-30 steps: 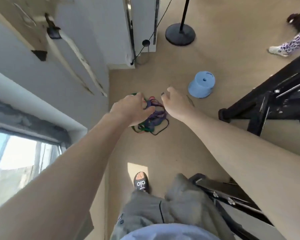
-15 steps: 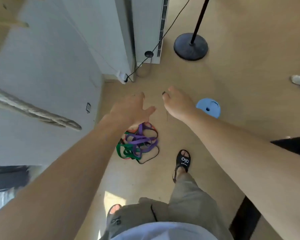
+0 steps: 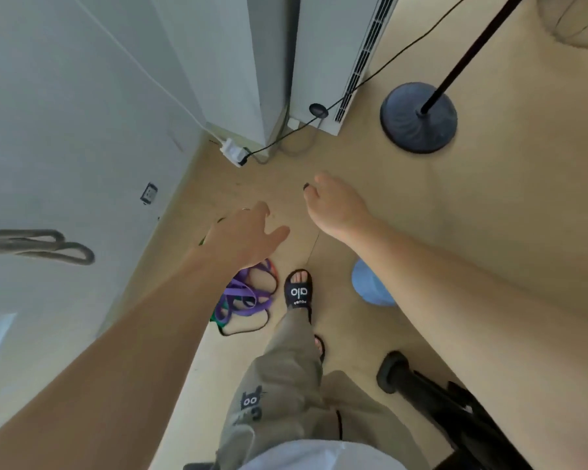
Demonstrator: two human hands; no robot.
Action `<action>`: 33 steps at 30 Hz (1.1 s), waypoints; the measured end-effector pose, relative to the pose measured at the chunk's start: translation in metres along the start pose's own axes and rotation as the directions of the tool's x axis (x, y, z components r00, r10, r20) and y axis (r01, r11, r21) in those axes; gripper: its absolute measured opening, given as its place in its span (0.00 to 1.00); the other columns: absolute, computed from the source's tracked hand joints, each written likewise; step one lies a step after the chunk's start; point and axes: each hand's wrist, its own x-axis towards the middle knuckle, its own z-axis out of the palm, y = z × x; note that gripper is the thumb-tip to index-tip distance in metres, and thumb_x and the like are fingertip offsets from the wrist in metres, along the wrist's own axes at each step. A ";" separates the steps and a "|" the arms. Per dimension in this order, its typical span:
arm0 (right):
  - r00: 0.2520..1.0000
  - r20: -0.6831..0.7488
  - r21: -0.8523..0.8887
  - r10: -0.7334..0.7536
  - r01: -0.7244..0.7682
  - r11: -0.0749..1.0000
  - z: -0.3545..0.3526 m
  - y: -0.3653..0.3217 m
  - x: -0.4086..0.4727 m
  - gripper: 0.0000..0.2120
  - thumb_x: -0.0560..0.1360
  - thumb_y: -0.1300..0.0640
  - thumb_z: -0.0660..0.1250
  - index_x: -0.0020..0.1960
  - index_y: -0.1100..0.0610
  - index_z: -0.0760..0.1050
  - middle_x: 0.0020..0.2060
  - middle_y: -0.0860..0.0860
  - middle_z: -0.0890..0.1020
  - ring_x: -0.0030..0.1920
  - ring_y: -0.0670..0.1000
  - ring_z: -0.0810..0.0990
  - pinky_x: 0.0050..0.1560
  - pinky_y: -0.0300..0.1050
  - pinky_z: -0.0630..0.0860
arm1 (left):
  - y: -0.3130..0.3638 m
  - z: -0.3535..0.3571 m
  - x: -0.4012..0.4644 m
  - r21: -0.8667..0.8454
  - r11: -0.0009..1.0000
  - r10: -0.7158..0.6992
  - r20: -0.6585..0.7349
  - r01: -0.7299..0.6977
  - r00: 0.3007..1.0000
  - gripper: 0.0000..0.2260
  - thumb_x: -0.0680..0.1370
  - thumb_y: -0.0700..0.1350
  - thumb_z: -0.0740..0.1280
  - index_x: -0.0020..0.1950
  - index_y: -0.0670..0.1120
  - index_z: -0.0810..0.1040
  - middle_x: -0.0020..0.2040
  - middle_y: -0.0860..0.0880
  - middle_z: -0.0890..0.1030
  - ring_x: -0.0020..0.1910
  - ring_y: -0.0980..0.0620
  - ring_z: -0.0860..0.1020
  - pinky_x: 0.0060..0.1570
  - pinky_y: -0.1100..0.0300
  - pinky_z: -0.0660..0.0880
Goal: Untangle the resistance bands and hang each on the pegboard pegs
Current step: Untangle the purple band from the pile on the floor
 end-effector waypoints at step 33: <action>0.532 0.697 -0.121 -0.480 0.748 0.653 0.209 -0.020 0.327 0.18 0.83 0.47 0.53 0.61 0.58 0.72 0.56 0.58 0.80 0.55 0.62 0.78 0.54 0.58 0.77 | -0.075 0.126 0.225 -0.734 0.288 -0.839 0.115 0.615 0.531 0.21 0.81 0.59 0.64 0.69 0.49 0.71 0.59 0.51 0.82 0.56 0.47 0.80 0.57 0.47 0.78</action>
